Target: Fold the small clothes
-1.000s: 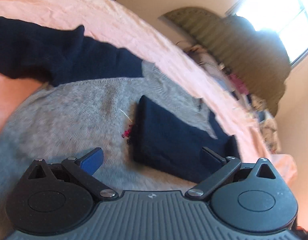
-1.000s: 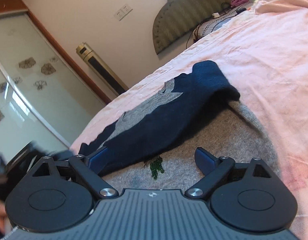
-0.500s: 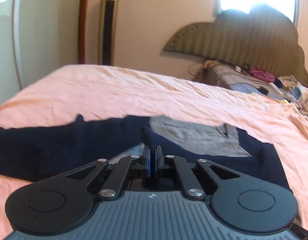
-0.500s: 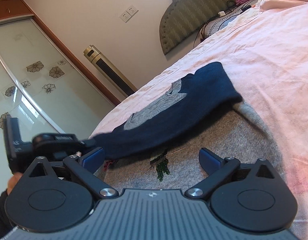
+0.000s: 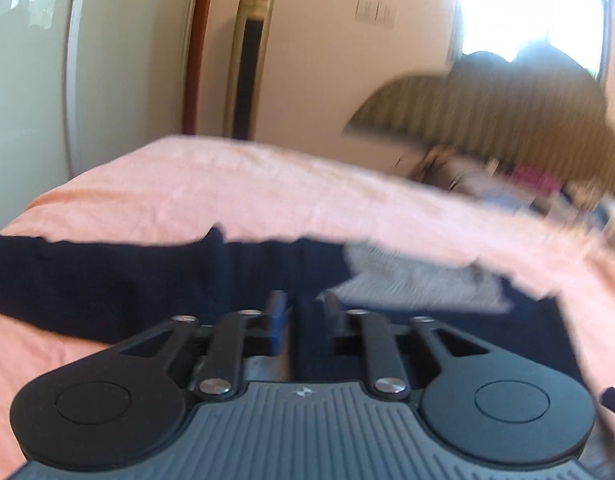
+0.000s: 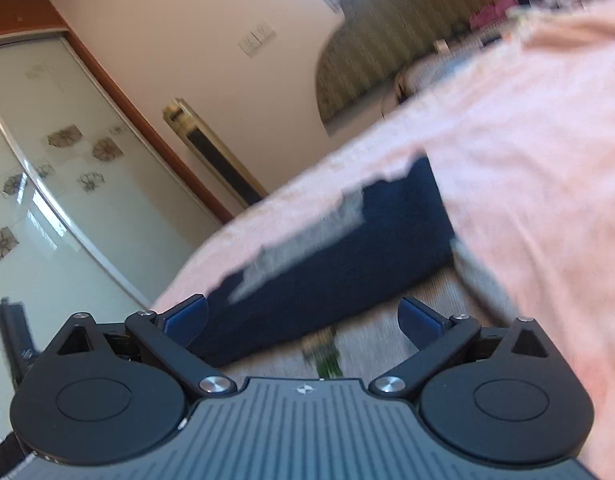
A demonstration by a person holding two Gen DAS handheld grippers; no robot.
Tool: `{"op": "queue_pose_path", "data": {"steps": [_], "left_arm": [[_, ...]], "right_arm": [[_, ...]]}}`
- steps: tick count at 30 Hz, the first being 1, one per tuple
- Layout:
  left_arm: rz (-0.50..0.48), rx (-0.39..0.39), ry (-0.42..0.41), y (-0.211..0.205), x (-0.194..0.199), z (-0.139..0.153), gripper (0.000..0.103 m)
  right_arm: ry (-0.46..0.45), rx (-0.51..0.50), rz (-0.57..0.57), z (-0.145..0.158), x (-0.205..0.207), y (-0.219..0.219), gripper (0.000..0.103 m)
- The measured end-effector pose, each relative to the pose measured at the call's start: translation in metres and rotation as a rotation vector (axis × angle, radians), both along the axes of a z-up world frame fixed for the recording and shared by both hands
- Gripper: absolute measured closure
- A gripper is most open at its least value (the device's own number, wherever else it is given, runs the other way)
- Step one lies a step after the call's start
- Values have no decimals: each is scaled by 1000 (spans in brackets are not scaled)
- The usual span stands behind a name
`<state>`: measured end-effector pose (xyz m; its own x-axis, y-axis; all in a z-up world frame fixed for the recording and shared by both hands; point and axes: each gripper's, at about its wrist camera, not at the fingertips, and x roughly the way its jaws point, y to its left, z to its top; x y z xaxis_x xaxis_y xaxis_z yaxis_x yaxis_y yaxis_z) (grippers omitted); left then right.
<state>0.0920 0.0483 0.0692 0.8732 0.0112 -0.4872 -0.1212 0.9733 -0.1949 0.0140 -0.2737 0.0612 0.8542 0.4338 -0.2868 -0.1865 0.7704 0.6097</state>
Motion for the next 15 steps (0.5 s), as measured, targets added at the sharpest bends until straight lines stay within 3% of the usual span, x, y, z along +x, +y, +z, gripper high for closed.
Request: {"op": "queue_pose_path", "data": {"steps": [1,2,5,7,8,9,10,13,15], "left_arm": [[-24,-15,-17,-3,4,1,14],[-52,-27,-19,-7,10,-1,0],[-118,-59,96,-19,41,-25,0],[-108,-79,206,-19,59,-48,0],[-102,-72,238,-17,65,-57,0],[-106,20,195,-21,62,-63,0],[-106,92,200,-23,62,-70,0],[-109,114,212,-20,64,-71,0],[-107,112,211,-16,60,-67,0]], "right_arm": [[-13,-58,0,9,14,3,0],[-11,-124,-4,13,30,7,0],[95,-410,-42,6,94,30,0],[190,-523,-28,-14,125,37,2],[237,-568,-13,-27,136,39,1],[203,-639,-16,-35,135,43,0],[196,-672,-15,-42,132,45,0],[216,-577,-50,-43,135,28,0],[230,-605,-65,-45,137,31,0]]}}
